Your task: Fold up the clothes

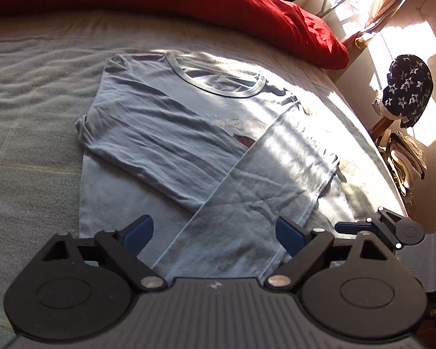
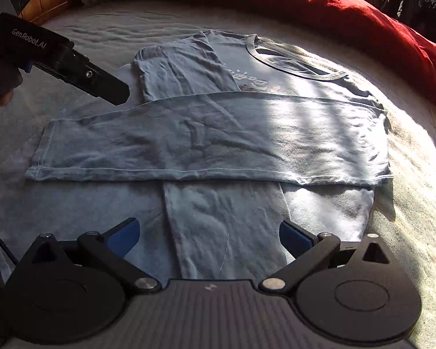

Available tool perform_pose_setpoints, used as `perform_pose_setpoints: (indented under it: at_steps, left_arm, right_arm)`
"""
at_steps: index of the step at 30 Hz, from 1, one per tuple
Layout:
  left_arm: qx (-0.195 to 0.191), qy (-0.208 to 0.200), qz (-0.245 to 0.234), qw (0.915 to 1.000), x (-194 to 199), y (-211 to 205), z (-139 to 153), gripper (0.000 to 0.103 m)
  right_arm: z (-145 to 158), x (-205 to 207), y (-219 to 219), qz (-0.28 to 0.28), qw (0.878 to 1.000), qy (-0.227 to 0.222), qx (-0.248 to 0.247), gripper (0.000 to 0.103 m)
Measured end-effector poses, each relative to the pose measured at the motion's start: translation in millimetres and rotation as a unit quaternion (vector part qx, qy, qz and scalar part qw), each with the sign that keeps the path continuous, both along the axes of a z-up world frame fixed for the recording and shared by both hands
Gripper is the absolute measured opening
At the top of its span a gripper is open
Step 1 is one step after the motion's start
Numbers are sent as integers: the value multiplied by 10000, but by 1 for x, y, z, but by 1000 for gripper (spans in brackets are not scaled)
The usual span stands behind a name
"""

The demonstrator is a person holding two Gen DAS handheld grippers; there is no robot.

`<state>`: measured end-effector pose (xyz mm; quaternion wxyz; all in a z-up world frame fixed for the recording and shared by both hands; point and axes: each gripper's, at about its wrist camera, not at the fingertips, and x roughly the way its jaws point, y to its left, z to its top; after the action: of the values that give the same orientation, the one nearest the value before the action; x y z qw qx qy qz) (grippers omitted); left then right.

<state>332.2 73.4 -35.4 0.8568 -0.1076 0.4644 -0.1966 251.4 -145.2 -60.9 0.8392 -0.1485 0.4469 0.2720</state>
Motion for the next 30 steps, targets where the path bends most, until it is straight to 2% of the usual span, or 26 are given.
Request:
perform_pose_setpoints:
  at_steps: [5, 9, 13, 16, 22, 26, 30]
  left_arm:
    - [108, -404, -143, 9990, 63, -9, -3, 90]
    - [165, -378, 70, 9991, 99, -7, -18, 90]
    - [176, -444, 381, 9981, 124, 3, -22, 90]
    - [195, -359, 579, 9975, 152, 12, -28, 91]
    - [313, -65, 916, 9953, 210, 26, -51, 91]
    - [379, -63, 1048, 9937, 226, 31, -46, 91]
    - [196, -87, 833, 9963, 201, 31, -19, 90]
  right_arm:
    - [-10, 3, 13, 84, 9998, 192, 69, 103]
    - [-20, -6, 14, 86, 9999, 33, -77, 103]
    - [-21, -3, 15, -215, 9997, 129, -70, 103]
    - [-22, -5, 20, -244, 9995, 82, -190, 103]
    - [-24, -9, 13, -195, 9997, -99, -54, 103]
    - [-23, -9, 13, -160, 9998, -117, -59, 103]
    - [-11, -7, 11, -43, 10000, -41, -17, 103]
